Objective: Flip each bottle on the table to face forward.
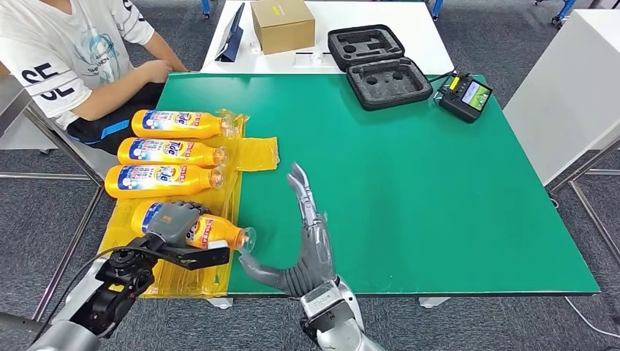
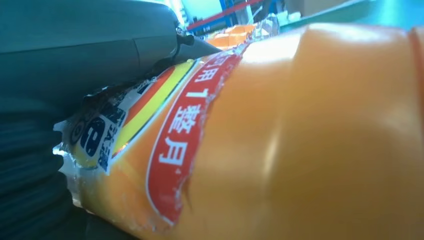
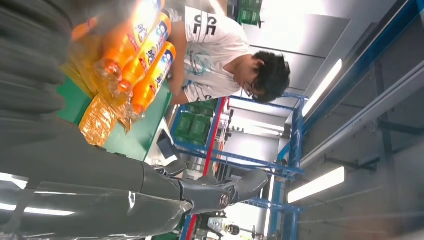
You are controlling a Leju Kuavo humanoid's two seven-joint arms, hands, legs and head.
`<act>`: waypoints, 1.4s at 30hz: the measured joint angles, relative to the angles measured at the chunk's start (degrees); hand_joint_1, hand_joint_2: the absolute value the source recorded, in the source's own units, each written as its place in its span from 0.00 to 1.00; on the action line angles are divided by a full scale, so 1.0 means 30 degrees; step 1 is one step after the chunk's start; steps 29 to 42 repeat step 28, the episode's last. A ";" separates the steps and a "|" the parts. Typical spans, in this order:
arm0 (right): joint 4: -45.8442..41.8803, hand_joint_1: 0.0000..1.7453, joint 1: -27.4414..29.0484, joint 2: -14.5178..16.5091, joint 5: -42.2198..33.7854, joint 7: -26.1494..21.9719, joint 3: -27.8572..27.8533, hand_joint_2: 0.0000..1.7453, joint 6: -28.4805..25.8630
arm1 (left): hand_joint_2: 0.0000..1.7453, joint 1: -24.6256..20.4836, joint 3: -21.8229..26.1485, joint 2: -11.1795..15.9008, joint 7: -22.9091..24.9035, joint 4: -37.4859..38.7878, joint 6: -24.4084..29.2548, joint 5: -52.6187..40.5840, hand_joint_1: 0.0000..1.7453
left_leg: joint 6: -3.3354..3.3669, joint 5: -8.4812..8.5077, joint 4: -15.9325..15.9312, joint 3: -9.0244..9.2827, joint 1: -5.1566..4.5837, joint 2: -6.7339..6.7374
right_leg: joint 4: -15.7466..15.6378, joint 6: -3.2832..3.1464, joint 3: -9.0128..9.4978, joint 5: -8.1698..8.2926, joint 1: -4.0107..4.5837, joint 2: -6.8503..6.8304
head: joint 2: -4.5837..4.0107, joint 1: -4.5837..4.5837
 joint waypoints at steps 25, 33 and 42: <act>0.1248 0.00 0.0004 0.0342 -0.0027 0.0004 -0.0501 1.00 0.0650 | 0.75 -0.3119 -0.0133 -0.0834 0.0464 0.4710 -0.3126 0.2029 0.00 | -0.0027 0.0000 -0.0020 0.0276 0.0007 -0.0002 | 0.0001 -0.0017 0.0272 -0.0004 0.0003 0.0004 | 0.0000 -0.0004; 0.1315 0.00 0.0006 0.0364 -0.0024 0.0004 -0.0543 1.00 0.0659 | 0.00 -0.3209 -0.0126 -0.0900 0.0450 0.4869 -0.3158 0.2067 0.00 | -0.0029 0.0009 -0.0020 0.0286 0.0007 -0.0005 | 0.0001 -0.0018 0.0284 -0.0002 0.0003 -0.0001 | 0.0000 -0.0002; 0.1315 0.00 0.0006 0.0364 -0.0024 0.0004 -0.0543 1.00 0.0659 | 0.00 -0.3209 -0.0126 -0.0900 0.0450 0.4869 -0.3158 0.2067 0.00 | -0.0029 0.0009 -0.0020 0.0286 0.0007 -0.0005 | 0.0001 -0.0018 0.0284 -0.0002 0.0003 -0.0001 | 0.0000 -0.0002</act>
